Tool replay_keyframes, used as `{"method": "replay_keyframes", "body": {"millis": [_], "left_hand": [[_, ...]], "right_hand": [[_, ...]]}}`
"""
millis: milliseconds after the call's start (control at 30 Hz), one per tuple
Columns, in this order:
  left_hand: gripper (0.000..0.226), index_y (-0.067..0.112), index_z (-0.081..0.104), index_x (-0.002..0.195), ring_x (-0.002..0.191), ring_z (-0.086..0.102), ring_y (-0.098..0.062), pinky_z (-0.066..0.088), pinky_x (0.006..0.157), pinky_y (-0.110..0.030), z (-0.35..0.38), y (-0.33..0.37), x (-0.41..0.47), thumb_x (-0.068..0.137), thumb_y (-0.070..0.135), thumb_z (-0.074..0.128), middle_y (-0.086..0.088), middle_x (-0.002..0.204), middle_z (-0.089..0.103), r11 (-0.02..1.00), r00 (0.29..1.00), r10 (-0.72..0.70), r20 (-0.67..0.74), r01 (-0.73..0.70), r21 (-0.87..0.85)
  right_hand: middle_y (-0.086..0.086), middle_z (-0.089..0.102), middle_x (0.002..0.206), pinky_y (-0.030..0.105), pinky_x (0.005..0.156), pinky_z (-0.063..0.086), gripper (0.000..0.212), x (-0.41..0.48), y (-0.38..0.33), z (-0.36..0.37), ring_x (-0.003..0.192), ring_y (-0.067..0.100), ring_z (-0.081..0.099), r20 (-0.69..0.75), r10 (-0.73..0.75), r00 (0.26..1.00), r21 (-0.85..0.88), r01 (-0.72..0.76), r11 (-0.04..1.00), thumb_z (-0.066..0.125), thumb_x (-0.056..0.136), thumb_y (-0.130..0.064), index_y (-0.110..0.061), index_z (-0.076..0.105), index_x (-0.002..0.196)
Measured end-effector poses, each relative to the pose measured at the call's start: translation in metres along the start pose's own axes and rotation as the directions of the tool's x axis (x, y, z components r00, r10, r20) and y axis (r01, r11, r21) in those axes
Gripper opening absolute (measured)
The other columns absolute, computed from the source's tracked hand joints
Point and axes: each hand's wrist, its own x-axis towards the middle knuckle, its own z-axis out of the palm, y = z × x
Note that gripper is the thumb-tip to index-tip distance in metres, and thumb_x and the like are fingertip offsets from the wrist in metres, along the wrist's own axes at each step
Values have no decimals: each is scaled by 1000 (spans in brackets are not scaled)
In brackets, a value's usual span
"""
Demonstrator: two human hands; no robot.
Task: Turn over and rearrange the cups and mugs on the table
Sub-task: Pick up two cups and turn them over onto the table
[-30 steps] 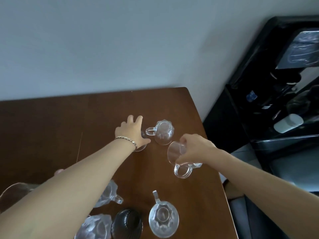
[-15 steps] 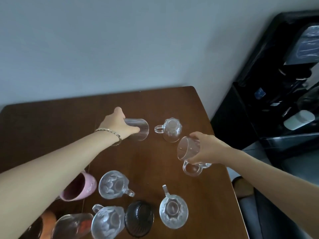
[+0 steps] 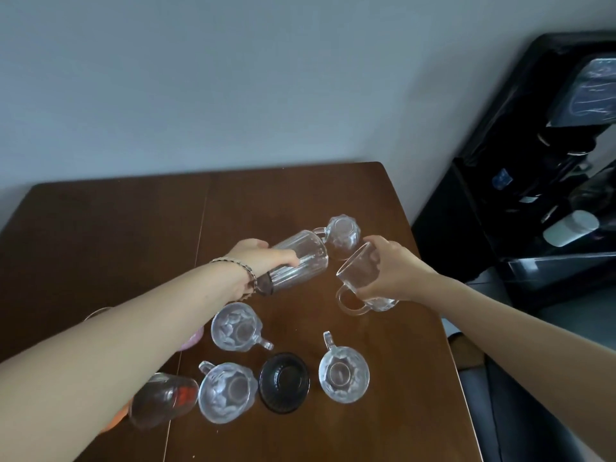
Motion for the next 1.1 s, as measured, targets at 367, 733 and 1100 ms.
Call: {"method": "replay_keyframes", "body": {"millis": [367,733,1100], "left_hand": [[73,20,45,135,107,59,-25,45,88,-31,28,-5,5,69,30,71,-5,126,56,986,990,139,-20,-136,101],[88,22,34,131,113,51,-23,44,79,-25,67,-39,35,60,6,84,-4,133,48,896,917,390,-76,-360,260],[86,25,34,132,112,56,-21,49,86,-31,60,-49,46,62,28,84,2,127,55,842,900,434,-47,-386,377]], "right_hand": [[1,44,130,34,90,53,102,-12,16,8,111,18,53,-34,-7,999,5,7,1000,80,62,-31,-24,22,145],[-2,44,126,33,87,55,101,-17,40,29,110,16,53,-39,75,996,71,-72,995,80,59,-29,-27,24,143],[1,37,139,28,86,51,104,-11,46,50,121,19,49,-59,65,996,155,-55,986,82,61,-18,-25,21,145]]}}
